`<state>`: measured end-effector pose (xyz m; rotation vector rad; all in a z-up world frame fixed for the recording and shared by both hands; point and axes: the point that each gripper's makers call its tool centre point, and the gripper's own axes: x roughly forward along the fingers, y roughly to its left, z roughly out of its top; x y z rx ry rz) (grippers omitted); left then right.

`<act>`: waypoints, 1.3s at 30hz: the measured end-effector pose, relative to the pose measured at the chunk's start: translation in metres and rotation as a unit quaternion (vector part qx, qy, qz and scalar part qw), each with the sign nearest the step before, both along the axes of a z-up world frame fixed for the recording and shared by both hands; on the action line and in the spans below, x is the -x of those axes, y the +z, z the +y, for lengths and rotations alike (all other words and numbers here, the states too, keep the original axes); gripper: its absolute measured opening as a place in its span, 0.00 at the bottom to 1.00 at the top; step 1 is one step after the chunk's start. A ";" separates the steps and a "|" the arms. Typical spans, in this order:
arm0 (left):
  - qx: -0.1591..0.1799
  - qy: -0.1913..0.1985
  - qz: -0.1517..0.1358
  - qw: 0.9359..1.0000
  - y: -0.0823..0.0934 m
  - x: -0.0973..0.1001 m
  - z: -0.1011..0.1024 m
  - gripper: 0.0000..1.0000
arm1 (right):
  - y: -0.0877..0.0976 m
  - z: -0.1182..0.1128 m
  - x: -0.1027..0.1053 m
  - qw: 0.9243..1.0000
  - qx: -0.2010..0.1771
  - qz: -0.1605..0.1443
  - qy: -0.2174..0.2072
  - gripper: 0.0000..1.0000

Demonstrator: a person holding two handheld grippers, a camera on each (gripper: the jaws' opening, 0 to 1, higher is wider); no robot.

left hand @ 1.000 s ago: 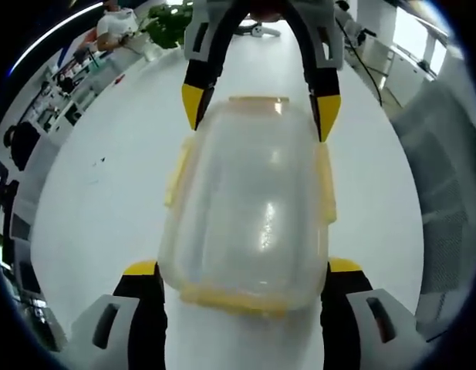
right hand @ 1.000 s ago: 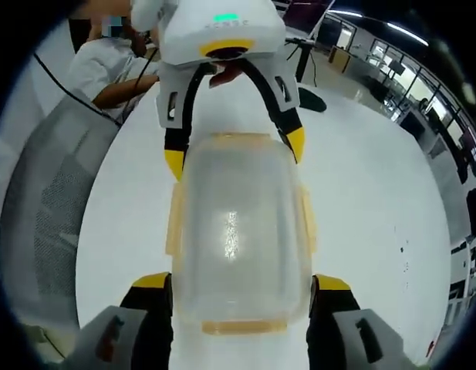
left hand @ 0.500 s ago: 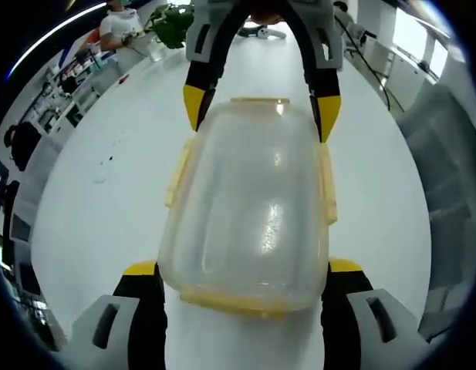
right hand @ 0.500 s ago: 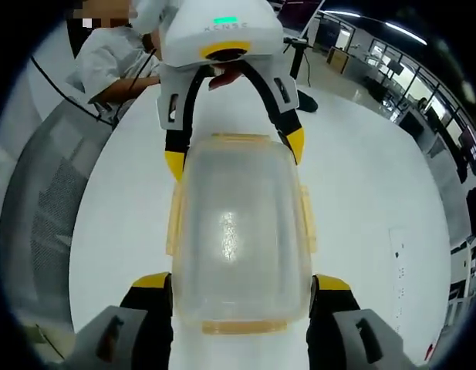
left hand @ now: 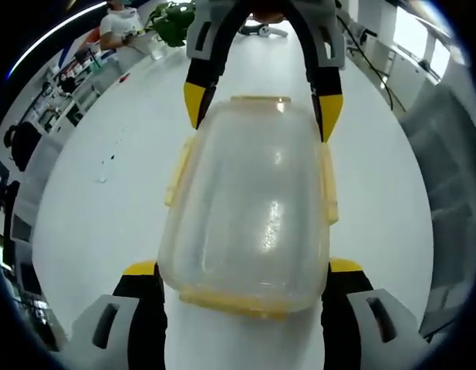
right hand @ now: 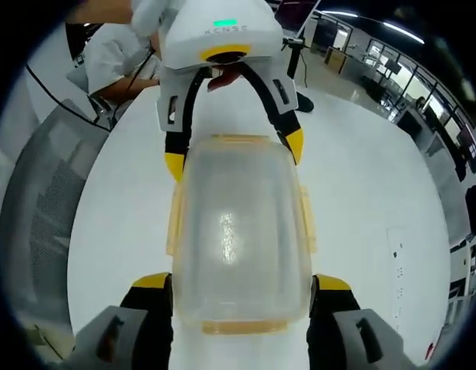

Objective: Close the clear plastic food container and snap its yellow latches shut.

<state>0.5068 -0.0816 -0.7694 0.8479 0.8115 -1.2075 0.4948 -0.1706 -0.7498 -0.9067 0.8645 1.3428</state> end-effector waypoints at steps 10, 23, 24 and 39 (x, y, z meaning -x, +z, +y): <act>-0.008 0.001 -0.010 1.000 0.000 0.001 0.000 0.82 | 0.002 0.000 0.002 1.000 -0.005 -0.013 0.000 0.72; -0.004 0.008 -0.025 1.000 0.009 0.004 0.013 0.80 | 0.019 0.001 0.006 0.999 -0.035 -0.031 -0.014 0.73; -0.004 0.010 -0.025 1.000 0.010 0.005 0.014 0.80 | 0.020 0.000 0.007 0.999 -0.034 -0.032 -0.015 0.73; 0.008 0.045 -0.032 0.998 0.012 0.034 0.026 0.81 | 0.030 -0.014 0.030 0.993 -0.081 -0.049 -0.074 0.71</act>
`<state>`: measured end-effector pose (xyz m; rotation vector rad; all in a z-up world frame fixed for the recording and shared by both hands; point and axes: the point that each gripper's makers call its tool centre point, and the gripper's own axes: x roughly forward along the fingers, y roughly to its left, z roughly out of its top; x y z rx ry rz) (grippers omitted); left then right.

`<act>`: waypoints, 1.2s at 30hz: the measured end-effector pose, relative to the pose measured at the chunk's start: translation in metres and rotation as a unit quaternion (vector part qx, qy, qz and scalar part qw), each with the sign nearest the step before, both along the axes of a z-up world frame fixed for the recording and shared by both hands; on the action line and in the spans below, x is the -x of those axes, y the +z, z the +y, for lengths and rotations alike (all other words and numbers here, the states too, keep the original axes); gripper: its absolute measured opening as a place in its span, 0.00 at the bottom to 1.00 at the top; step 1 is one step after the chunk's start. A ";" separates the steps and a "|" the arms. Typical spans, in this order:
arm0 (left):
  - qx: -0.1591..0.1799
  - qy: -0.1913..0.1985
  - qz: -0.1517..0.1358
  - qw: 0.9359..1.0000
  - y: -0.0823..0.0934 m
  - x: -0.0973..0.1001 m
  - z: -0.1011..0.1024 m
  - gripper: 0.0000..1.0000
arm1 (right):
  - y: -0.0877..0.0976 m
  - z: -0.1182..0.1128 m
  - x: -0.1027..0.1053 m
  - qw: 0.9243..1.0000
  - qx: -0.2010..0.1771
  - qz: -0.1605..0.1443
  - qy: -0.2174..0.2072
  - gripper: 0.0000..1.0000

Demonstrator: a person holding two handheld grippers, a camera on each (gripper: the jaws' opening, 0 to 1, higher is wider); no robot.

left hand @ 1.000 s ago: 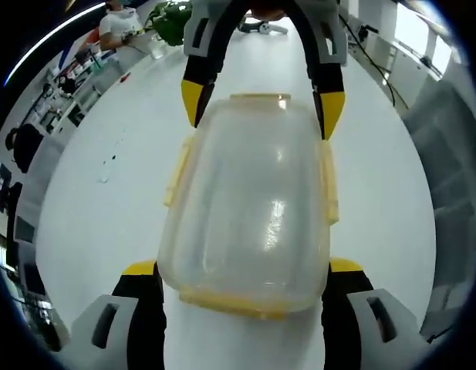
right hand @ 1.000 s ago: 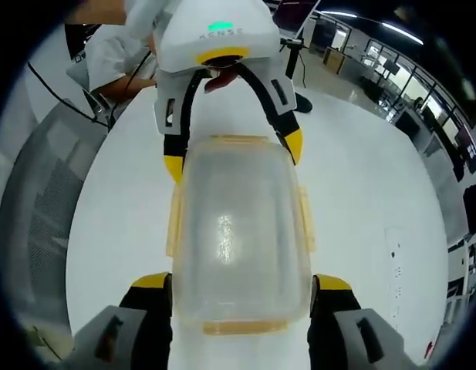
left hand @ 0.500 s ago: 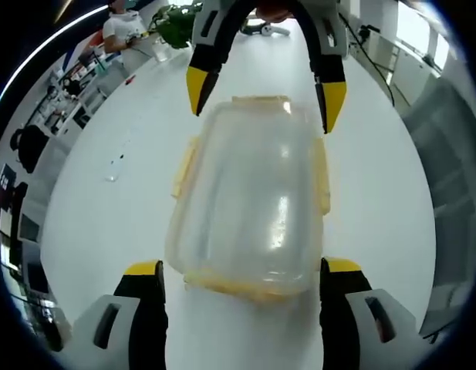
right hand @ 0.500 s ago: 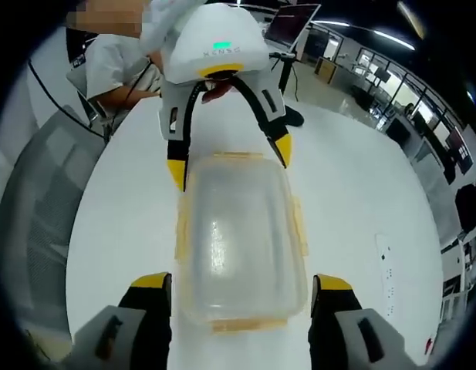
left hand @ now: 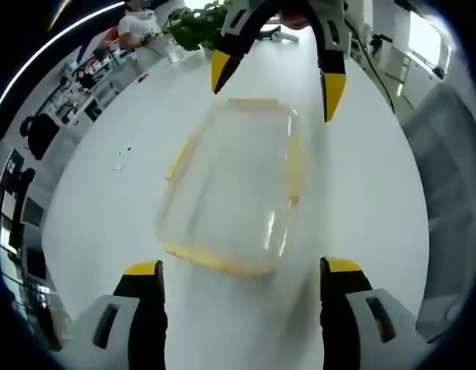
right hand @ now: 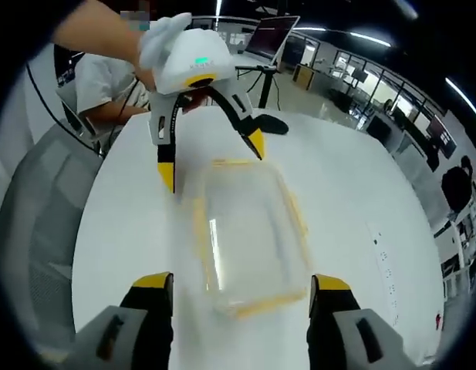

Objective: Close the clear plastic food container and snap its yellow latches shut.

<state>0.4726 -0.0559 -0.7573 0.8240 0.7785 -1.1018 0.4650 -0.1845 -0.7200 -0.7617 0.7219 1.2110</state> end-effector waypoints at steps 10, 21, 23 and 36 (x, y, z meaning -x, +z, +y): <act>0.026 0.039 -0.003 0.999 0.008 0.011 0.004 0.81 | -0.009 -0.007 0.026 1.000 -0.016 0.006 -0.023 0.69; 0.073 0.086 -0.005 0.994 0.010 0.031 0.008 0.82 | -0.014 -0.014 0.056 0.996 -0.055 0.017 -0.061 0.66; 0.079 0.094 -0.003 0.992 0.009 0.035 0.009 0.82 | -0.015 -0.016 0.061 0.995 -0.061 0.019 -0.073 0.67; 0.120 0.132 -0.007 0.984 0.009 0.068 0.009 0.82 | -0.010 -0.026 0.083 0.989 -0.094 0.007 -0.116 0.67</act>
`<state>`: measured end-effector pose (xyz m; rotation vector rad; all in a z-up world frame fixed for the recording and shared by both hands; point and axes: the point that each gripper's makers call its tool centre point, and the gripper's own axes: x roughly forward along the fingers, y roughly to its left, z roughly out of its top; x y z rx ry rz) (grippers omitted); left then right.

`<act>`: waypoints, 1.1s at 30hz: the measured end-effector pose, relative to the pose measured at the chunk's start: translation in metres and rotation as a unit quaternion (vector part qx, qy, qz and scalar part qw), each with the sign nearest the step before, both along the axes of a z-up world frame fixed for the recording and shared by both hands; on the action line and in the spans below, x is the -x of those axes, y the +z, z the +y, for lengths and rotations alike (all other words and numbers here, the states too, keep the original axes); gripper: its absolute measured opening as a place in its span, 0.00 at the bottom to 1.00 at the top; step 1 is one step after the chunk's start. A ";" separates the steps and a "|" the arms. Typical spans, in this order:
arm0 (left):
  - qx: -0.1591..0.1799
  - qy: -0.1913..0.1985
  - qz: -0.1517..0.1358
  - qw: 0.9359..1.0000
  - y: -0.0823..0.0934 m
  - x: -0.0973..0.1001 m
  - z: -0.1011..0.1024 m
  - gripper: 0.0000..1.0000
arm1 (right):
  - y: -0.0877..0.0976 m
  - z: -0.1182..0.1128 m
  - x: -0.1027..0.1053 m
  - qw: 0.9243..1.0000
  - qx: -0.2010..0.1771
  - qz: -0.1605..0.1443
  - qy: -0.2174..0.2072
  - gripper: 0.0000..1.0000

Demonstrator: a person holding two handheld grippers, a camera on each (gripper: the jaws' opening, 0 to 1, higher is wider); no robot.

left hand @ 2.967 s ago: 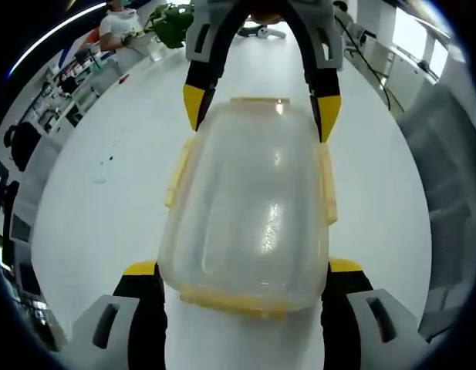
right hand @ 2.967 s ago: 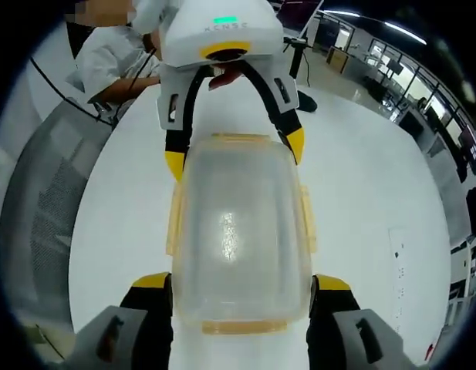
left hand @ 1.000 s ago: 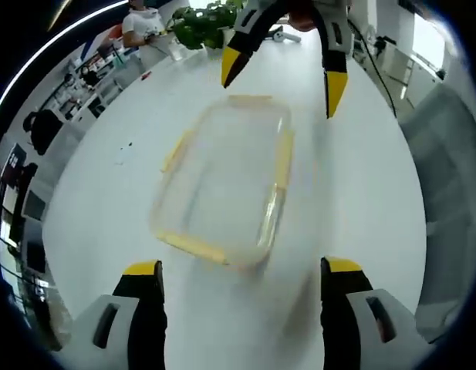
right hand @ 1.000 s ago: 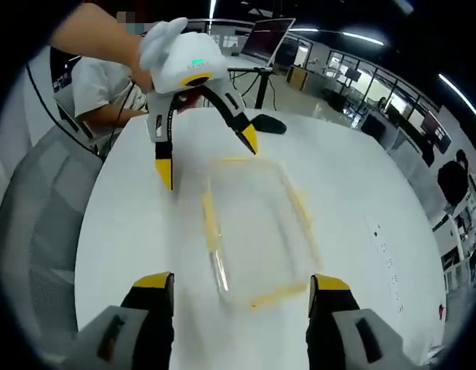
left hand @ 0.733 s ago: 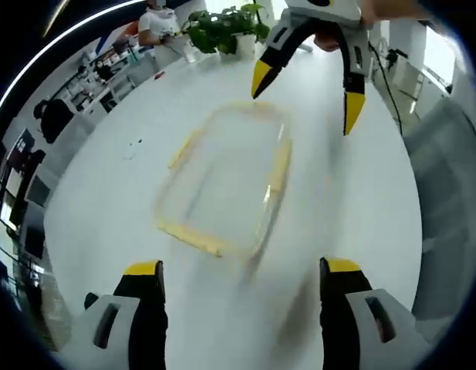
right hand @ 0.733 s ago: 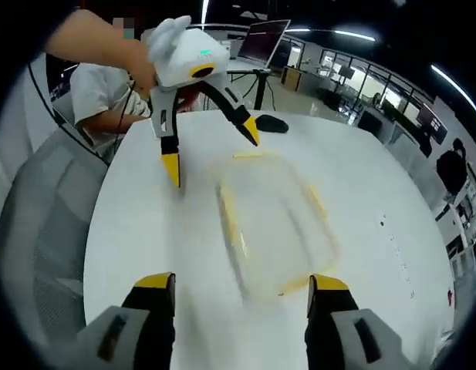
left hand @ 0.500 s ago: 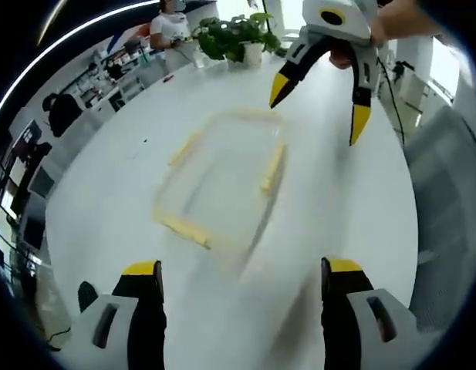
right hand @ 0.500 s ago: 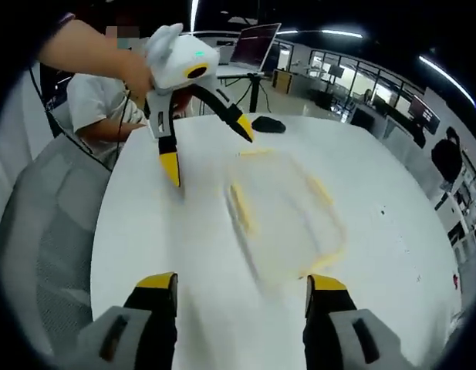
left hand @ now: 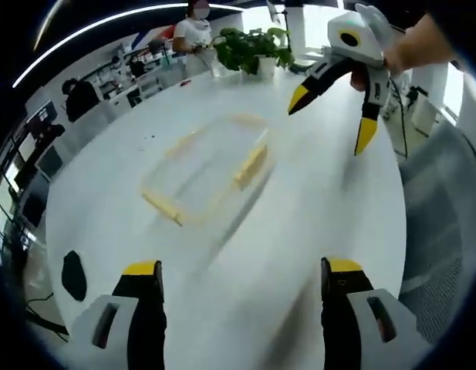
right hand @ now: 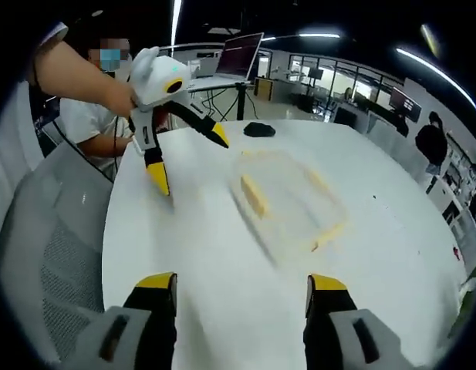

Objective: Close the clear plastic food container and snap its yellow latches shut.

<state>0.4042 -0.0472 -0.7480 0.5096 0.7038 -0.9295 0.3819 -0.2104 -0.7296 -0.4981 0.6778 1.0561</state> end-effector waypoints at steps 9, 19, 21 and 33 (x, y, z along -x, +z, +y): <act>0.034 0.037 0.009 0.999 0.001 0.016 0.001 0.81 | 0.001 -0.006 0.008 0.999 -0.025 0.000 -0.037 0.67; 0.050 0.058 0.013 0.997 -0.002 0.042 0.008 0.80 | -0.003 -0.014 0.025 0.998 -0.029 -0.004 -0.052 0.66; 0.052 0.061 0.016 0.997 -0.003 0.046 0.008 0.80 | -0.004 -0.015 0.030 0.998 -0.030 -0.004 -0.054 0.66; 0.077 0.069 0.020 0.994 -0.001 0.064 -0.004 0.81 | -0.011 -0.021 0.053 0.996 -0.042 -0.005 -0.081 0.65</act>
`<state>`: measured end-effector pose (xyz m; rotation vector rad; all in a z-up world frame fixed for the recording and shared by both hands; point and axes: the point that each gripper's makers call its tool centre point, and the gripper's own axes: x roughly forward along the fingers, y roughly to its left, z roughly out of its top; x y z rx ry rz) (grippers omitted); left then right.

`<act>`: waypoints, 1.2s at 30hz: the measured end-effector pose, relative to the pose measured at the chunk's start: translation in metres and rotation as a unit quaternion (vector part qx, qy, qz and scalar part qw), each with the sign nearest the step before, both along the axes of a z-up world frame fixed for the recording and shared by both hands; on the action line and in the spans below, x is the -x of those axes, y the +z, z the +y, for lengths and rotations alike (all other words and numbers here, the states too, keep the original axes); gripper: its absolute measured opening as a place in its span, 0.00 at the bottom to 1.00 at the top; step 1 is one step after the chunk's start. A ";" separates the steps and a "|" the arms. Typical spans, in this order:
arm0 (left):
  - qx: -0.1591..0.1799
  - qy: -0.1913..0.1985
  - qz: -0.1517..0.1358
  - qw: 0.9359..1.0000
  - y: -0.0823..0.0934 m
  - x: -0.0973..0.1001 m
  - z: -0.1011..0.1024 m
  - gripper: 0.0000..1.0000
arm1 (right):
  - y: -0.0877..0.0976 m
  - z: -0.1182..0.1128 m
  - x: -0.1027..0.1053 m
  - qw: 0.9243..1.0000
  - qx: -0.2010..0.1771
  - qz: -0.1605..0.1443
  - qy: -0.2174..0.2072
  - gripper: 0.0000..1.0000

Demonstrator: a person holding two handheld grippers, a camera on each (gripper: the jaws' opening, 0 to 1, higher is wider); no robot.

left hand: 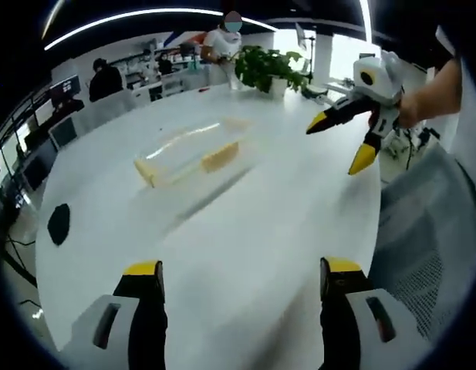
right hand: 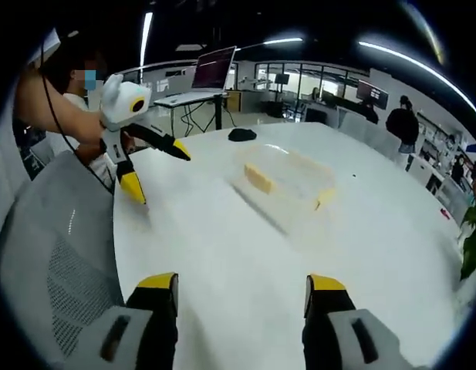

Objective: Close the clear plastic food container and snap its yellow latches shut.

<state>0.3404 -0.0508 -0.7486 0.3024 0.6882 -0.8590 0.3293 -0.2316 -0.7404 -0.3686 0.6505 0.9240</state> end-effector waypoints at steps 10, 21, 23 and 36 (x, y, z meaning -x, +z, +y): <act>0.020 0.034 -0.001 0.999 0.000 0.019 0.014 0.79 | -0.007 -0.015 0.022 1.000 -0.011 0.014 -0.024 0.65; 0.024 0.049 0.002 0.999 0.002 0.029 0.022 0.79 | -0.006 -0.012 0.033 0.999 -0.025 0.012 -0.041 0.64; 0.020 0.050 0.003 0.999 0.002 0.030 0.025 0.79 | -0.005 -0.011 0.034 0.998 -0.028 0.010 -0.046 0.64; 0.022 0.051 -0.005 0.998 0.005 0.030 0.026 0.78 | -0.003 -0.005 0.040 0.997 -0.041 0.000 -0.070 0.64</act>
